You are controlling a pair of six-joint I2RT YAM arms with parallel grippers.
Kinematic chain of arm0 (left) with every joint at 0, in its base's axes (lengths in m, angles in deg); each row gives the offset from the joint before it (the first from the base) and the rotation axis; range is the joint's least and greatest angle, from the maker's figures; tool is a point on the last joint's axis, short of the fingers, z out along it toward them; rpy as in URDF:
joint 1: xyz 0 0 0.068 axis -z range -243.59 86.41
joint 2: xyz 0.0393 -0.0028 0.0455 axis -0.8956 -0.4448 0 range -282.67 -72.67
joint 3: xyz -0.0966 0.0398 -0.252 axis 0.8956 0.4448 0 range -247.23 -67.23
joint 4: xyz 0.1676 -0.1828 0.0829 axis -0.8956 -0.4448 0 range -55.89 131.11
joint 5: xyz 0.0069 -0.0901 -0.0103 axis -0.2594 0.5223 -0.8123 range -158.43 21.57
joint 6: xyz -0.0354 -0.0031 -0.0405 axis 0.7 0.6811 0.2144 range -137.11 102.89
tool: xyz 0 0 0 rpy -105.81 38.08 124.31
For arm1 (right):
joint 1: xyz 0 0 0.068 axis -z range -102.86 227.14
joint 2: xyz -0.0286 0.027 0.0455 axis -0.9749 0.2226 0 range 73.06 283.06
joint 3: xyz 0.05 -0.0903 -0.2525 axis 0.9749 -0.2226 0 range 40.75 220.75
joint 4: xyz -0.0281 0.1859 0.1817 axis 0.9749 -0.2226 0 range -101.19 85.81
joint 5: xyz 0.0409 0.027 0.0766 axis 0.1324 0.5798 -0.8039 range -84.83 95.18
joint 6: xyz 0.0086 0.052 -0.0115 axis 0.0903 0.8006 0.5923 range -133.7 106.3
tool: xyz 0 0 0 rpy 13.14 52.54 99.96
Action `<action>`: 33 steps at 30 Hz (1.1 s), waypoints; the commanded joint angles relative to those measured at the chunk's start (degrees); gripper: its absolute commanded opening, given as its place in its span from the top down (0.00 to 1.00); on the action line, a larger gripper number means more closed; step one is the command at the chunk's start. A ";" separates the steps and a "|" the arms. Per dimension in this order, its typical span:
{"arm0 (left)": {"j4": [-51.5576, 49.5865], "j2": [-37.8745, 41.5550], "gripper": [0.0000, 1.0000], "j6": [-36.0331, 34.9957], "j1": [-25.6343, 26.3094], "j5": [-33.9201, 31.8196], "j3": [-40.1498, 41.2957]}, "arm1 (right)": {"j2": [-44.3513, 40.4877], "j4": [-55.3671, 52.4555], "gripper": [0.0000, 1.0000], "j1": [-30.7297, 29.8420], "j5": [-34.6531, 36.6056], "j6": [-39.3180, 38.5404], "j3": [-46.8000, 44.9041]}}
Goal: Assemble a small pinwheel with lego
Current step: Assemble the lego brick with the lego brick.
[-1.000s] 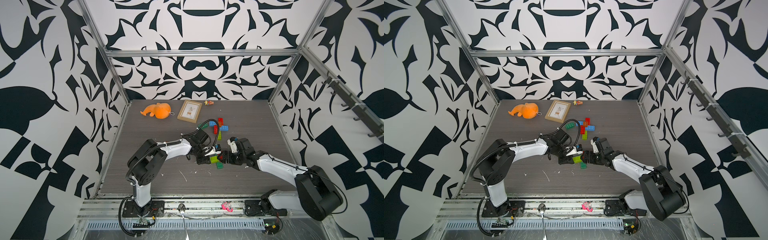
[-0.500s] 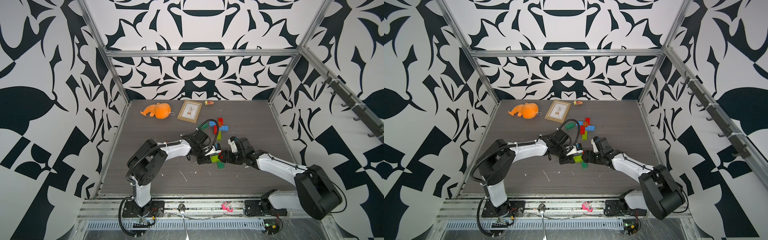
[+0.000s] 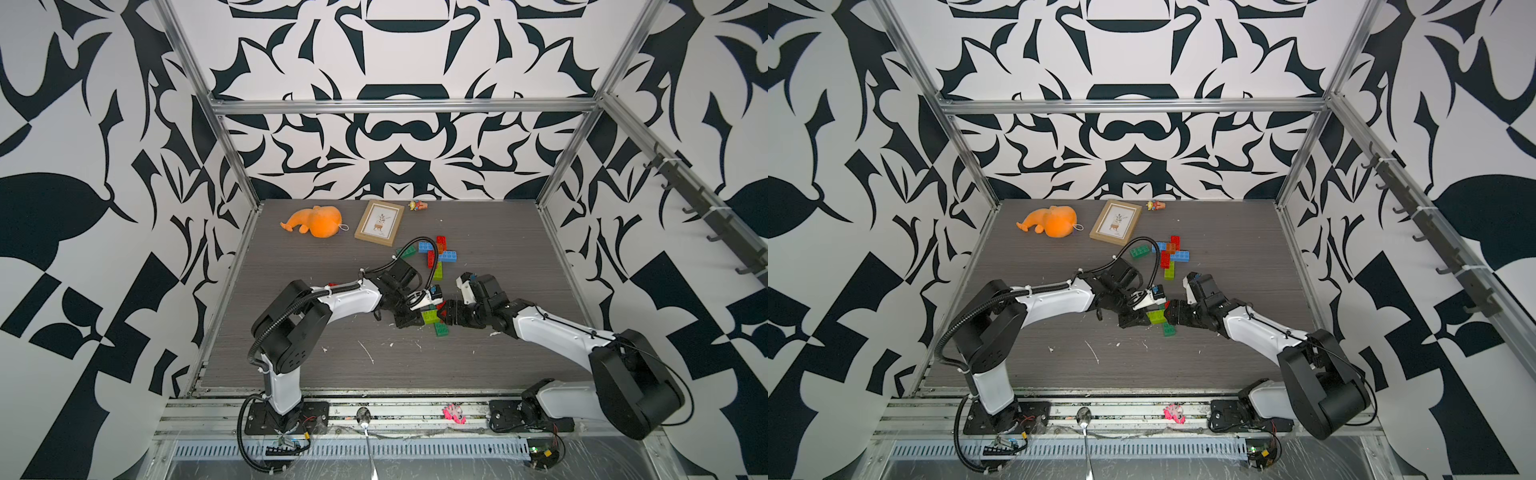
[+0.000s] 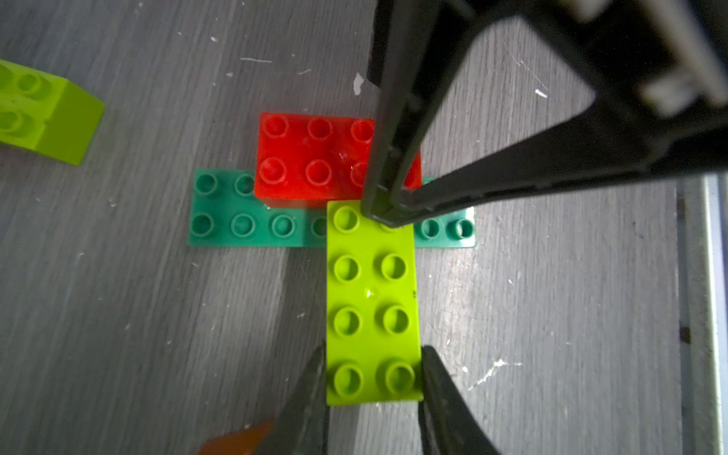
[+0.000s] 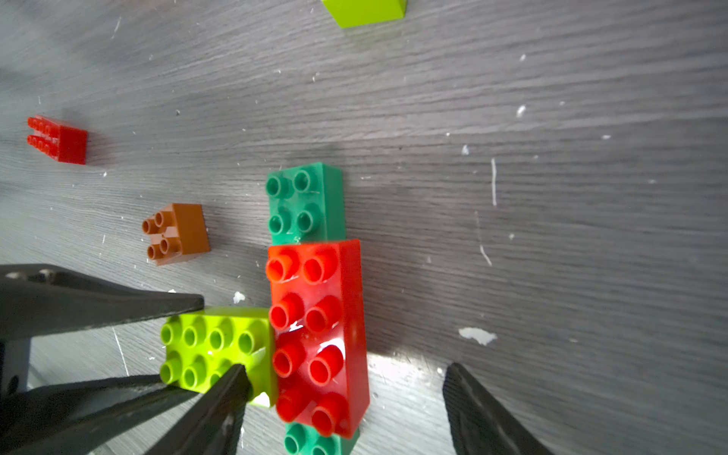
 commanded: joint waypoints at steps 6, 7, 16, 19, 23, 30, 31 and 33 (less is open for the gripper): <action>-0.84 2.37 0.78 -1.92 2.63 5.26 0.47 | -0.31 -2.91 0.20 0.18 3.81 0.62 -0.89; -0.86 2.29 0.78 -1.96 2.65 5.74 0.64 | -0.32 -2.76 0.19 0.26 3.50 0.66 -0.89; -1.20 1.86 0.80 -1.84 2.88 6.20 0.52 | -0.23 -2.97 0.18 0.19 3.60 0.54 -0.89; -1.21 2.10 0.80 -2.17 3.47 5.18 0.95 | 0.57 -2.88 0.18 0.23 2.97 0.70 -0.60; -1.24 2.33 0.80 -2.55 3.87 4.67 1.42 | 1.03 -2.36 0.16 0.23 1.78 1.26 -0.53; -0.19 2.36 0.81 -1.70 4.37 3.12 1.97 | 1.91 -2.94 0.16 -0.26 1.85 1.15 -0.36; 0.13 2.54 0.81 -1.40 4.33 3.08 2.06 | 2.12 -3.33 0.16 -0.27 1.95 1.08 -0.19; 0.63 2.73 0.81 -0.87 4.36 2.99 2.15 | 2.00 -4.29 0.17 -0.51 3.03 0.97 0.07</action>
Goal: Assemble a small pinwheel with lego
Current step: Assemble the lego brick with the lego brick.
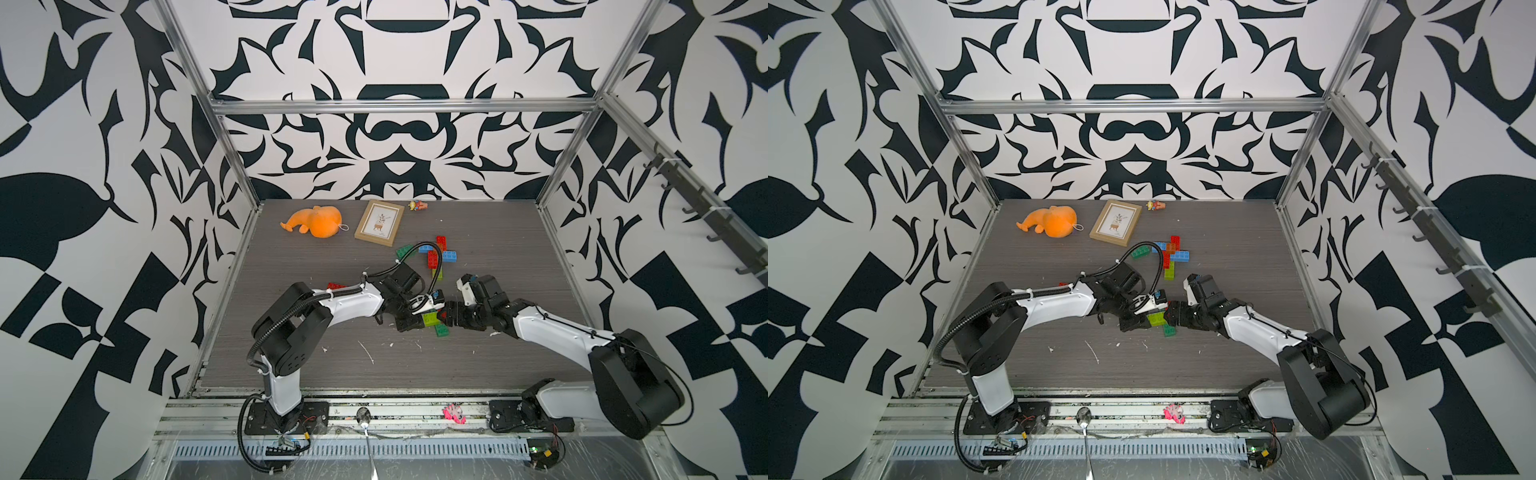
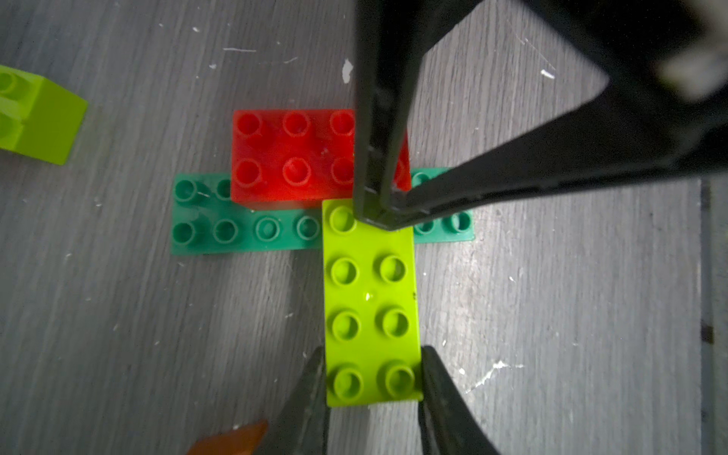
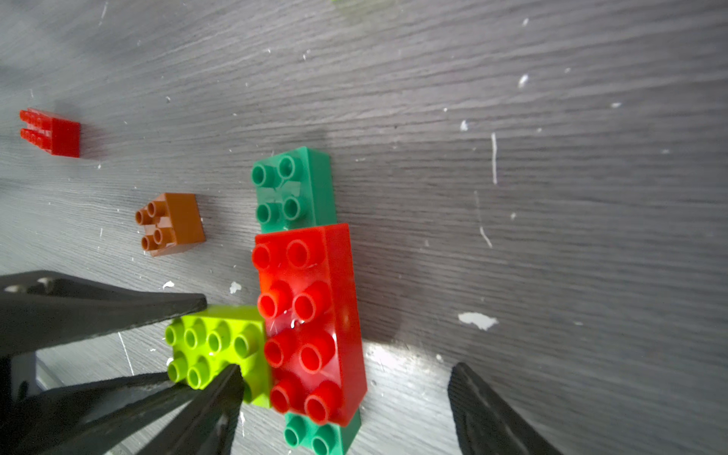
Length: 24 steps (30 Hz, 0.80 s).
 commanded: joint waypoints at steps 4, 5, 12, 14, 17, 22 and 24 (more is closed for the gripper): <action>1.35 2.38 0.81 0.27 2.41 5.91 1.50 | 1.18 -4.46 0.18 -0.77 6.88 0.58 -0.18; 1.62 2.30 0.81 0.64 2.40 5.57 1.68 | 1.18 -4.56 0.19 -0.71 7.13 0.61 -0.35; 1.21 1.85 0.80 2.02 2.34 3.93 0.59 | 4.18 -5.06 0.20 -0.78 9.78 3.11 -0.80; 0.89 1.78 0.80 2.35 2.24 3.55 0.19 | 5.71 -5.09 0.22 -0.78 11.13 4.22 -0.53; -0.08 1.09 0.79 2.33 2.11 2.78 -0.77 | 7.38 -5.57 0.22 -0.78 12.36 5.37 -0.23; 0.17 -0.59 0.76 2.47 1.53 2.87 -1.72 | 9.24 -6.50 0.28 -0.83 13.69 6.31 0.16; 0.71 -0.70 0.74 2.69 1.22 3.02 -1.76 | 8.92 -6.37 0.28 -0.87 14.45 6.54 -0.22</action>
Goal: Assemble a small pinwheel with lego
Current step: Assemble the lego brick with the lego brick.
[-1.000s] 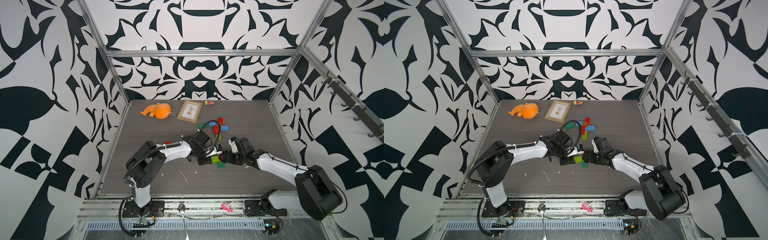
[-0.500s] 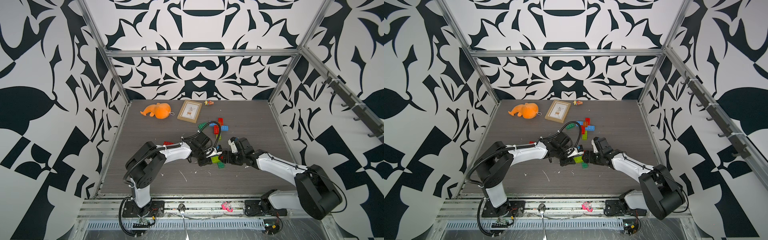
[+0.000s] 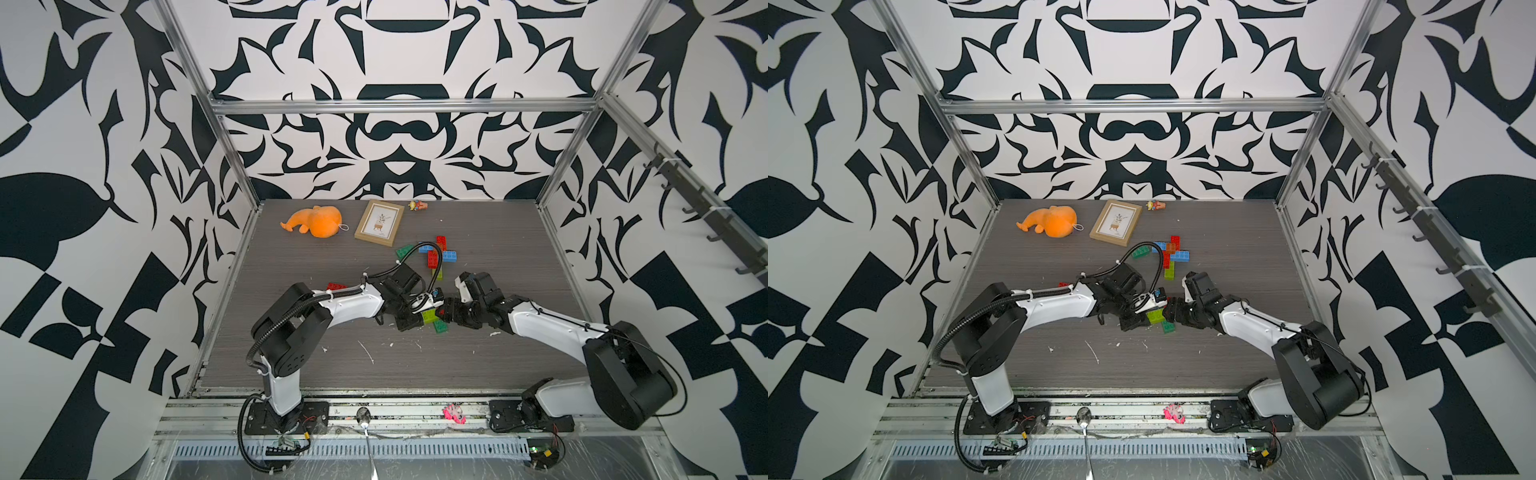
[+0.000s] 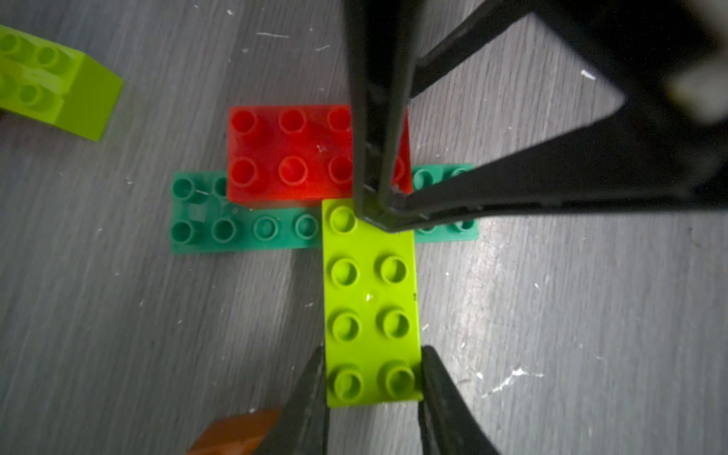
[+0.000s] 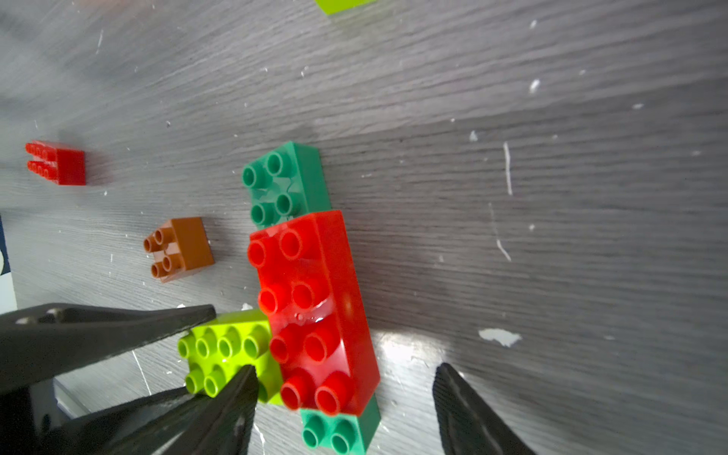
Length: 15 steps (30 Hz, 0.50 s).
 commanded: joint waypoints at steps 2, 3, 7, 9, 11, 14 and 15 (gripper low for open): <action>0.81 -0.49 0.72 -0.10 0.81 6.56 -1.65 | 4.92 -7.04 0.28 0.14 13.05 1.54 -2.21; 0.97 -0.35 0.71 0.01 0.78 6.55 -1.68 | 5.01 -7.17 0.28 0.11 12.73 1.57 -2.03; 1.70 0.71 0.65 0.22 0.45 6.13 -1.48 | 5.43 -6.66 0.33 0.11 13.18 1.82 -1.92; 1.98 1.49 0.61 -0.12 0.36 6.33 -1.05 | 6.04 -6.76 0.34 0.02 12.63 1.15 -1.10; 2.44 2.42 0.57 -0.57 0.37 6.46 -0.39 | 5.55 -7.88 0.35 -0.47 12.34 0.35 0.22; 3.88 4.18 0.52 -0.69 0.28 6.44 1.07 | 3.70 -8.75 0.34 -0.59 10.87 0.27 1.55; 4.04 4.69 0.50 -0.69 0.28 6.38 1.33 | 3.26 -8.78 0.34 -0.61 10.19 0.34 1.83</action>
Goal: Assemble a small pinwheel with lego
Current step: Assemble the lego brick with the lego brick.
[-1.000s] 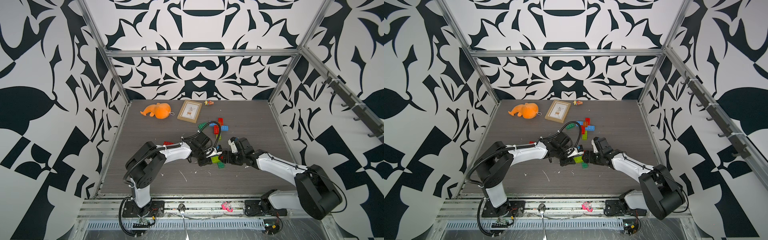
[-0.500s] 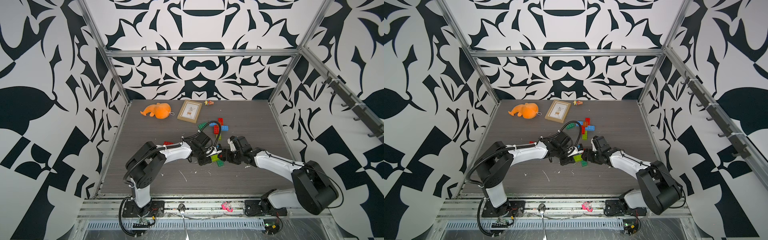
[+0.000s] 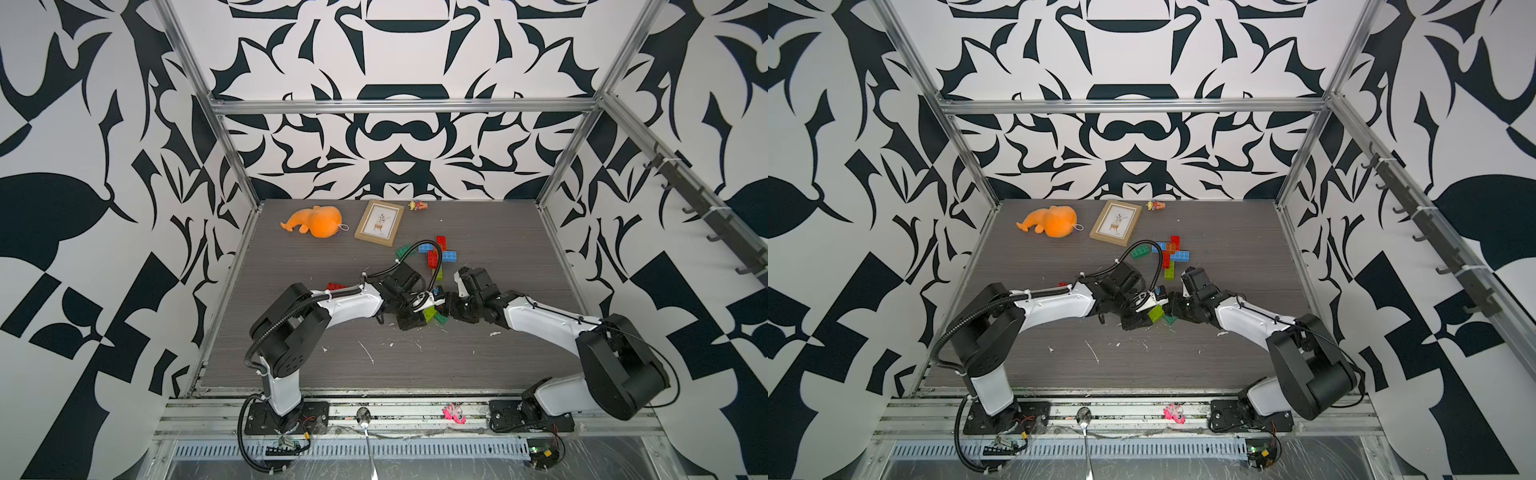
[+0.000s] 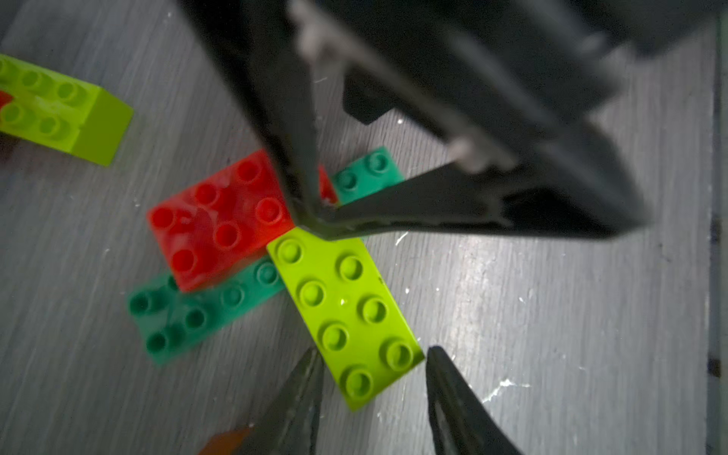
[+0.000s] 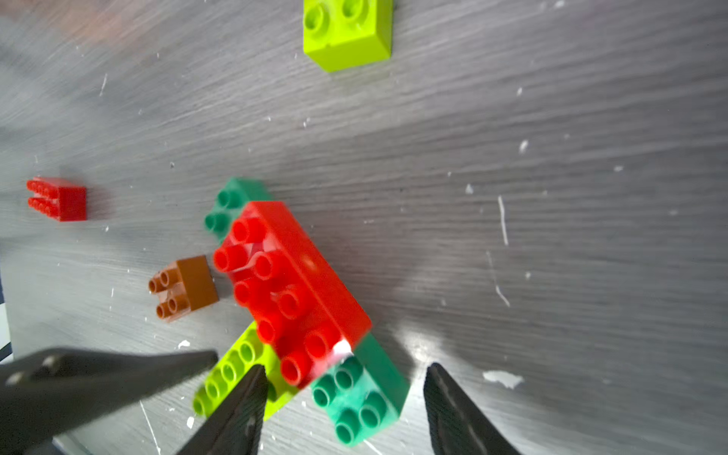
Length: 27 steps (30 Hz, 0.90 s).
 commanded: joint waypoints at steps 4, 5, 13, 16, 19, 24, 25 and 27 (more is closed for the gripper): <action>3.06 5.63 0.42 -0.54 0.13 3.26 2.26 | 1.04 -9.43 0.32 -0.14 3.74 -1.08 0.10; 3.58 6.49 0.40 -0.15 0.04 3.02 2.71 | 0.67 -9.45 0.31 -0.17 3.28 -1.20 0.37; 16.80 19.26 0.00 11.73 -2.07 0.66 13.86 | -3.41 -12.07 0.22 -0.13 -0.82 -3.03 4.81; 20.97 25.89 0.00 17.35 -2.10 -1.64 19.44 | -4.49 -12.19 0.16 -0.10 -3.82 -4.15 6.88; 21.53 33.53 0.00 25.45 -2.10 -6.08 23.39 | -6.07 -12.77 0.09 -0.18 -6.44 -6.81 7.86; 14.99 43.80 0.00 41.30 -2.23 -16.66 27.40 | -9.29 -11.03 0.02 0.00 -7.20 -10.49 5.29; 12.96 45.26 0.00 43.10 -2.29 -17.03 27.71 | -9.60 -10.17 0.01 0.23 -7.25 -11.07 4.34; 8.79 47.39 0.00 44.24 -2.31 -17.19 27.36 | -9.65 -8.07 0.01 0.98 -9.06 -11.58 2.66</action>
